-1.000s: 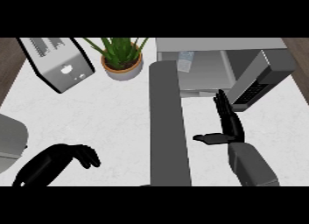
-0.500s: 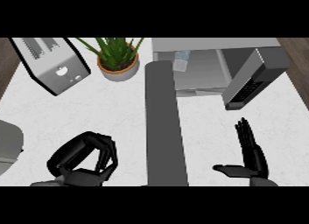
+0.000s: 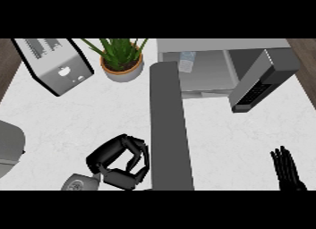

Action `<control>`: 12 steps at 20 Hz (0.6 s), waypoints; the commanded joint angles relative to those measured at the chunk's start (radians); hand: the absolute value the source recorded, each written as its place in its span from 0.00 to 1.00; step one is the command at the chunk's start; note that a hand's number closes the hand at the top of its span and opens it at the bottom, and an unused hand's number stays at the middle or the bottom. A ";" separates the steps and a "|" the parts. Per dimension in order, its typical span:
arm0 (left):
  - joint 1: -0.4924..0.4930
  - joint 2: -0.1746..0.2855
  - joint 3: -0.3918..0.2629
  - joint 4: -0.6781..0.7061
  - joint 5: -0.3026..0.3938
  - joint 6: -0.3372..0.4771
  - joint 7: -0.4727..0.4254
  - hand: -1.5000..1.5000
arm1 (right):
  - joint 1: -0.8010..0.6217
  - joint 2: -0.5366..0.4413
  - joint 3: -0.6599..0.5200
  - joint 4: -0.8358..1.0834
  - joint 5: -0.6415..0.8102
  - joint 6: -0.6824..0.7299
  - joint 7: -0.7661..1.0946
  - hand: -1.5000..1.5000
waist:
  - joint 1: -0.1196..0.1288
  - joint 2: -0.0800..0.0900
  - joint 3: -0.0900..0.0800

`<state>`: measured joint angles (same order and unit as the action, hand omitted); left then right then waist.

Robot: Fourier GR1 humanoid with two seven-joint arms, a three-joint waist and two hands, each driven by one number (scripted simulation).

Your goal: Pick up the milk, place it into the microwave and close the microwave

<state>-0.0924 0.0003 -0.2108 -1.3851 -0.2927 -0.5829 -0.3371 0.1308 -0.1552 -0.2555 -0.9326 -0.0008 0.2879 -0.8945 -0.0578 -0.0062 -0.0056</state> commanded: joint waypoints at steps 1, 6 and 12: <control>-0.050 0.000 -0.119 0.121 0.021 0.116 -0.050 1.00 | 0.127 -0.035 0.009 -0.223 -0.077 0.141 0.011 0.00 | -0.005 0.004 0.000; -0.113 0.000 -0.302 0.191 0.077 0.206 -0.016 1.00 | 0.243 -0.076 0.032 -0.410 -0.177 0.235 0.046 0.00 | -0.008 0.006 0.001; -0.146 0.000 -0.580 0.204 0.213 0.455 0.068 1.00 | 0.273 -0.090 0.106 -0.617 -0.266 0.253 0.201 0.00 | -0.015 0.009 0.001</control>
<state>-0.2085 0.0067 -0.6204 -1.1933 -0.1483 -0.2477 -0.3278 0.3888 -0.2309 -0.1807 -1.4341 -0.2062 0.4428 -0.7311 -0.0675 0.0001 -0.0043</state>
